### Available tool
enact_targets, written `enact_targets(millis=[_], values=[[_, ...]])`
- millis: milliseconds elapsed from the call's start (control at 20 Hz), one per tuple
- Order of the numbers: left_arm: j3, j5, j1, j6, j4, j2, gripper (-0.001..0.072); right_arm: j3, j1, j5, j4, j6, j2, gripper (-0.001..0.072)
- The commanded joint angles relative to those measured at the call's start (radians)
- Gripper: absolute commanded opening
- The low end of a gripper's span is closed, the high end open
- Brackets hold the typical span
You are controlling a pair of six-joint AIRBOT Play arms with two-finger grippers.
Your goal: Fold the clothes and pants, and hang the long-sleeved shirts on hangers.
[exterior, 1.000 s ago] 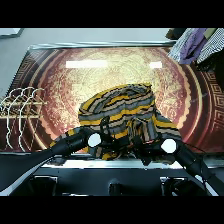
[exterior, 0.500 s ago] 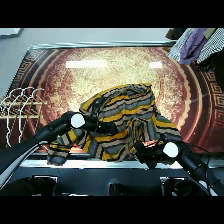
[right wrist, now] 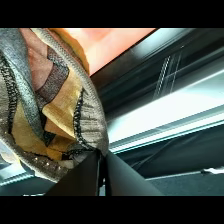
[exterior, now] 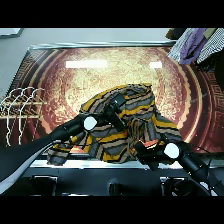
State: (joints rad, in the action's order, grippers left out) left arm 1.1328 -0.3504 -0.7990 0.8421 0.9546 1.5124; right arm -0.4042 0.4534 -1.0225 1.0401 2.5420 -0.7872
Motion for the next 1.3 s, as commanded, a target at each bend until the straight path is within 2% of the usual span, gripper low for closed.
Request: enact_targets(millis=[0,100,300,700,950,1000,1100,1250], values=[[0.077,0.025,-0.011,-0.068,-0.061,0.073,0.0619,0.0,0.001,-0.018,0.005,-0.01,0.001,0.0034],[0.116,-0.008,-0.015,-0.069,-0.11,0.108,0.0618,0.0,0.001,-0.019,0.013,-0.01,0.001,0.0034],[0.129,-0.057,-0.035,-0.069,-0.11,0.135,0.0615,0.0,0.001,-0.02,0.024,-0.01,0.001,0.0034],[0.156,-0.049,-0.05,-0.069,-0.129,0.18,0.0608,0.0,0.001,-0.02,0.031,-0.01,0.001,0.0034],[0.177,0.008,-0.057,-0.064,-0.13,0.236,0.0592,0.0,0.001,-0.027,0.031,-0.01,0.001,0.0034],[0.177,0.006,-0.059,-0.064,-0.16,0.243,0.049,0.0,0.001,-0.027,0.03,-0.01,0.001,0.0034],[0.177,0.001,-0.061,-0.065,-0.23,0.242,0.003,-0.001,0.001,-0.037,0.027,-0.01,0.001,0.0034],[0.24,0.0,-0.039,-0.053,-0.23,0.222,0.0027,-0.061,-0.03,-0.111,0.086,-0.05,0.004,0.0033]])
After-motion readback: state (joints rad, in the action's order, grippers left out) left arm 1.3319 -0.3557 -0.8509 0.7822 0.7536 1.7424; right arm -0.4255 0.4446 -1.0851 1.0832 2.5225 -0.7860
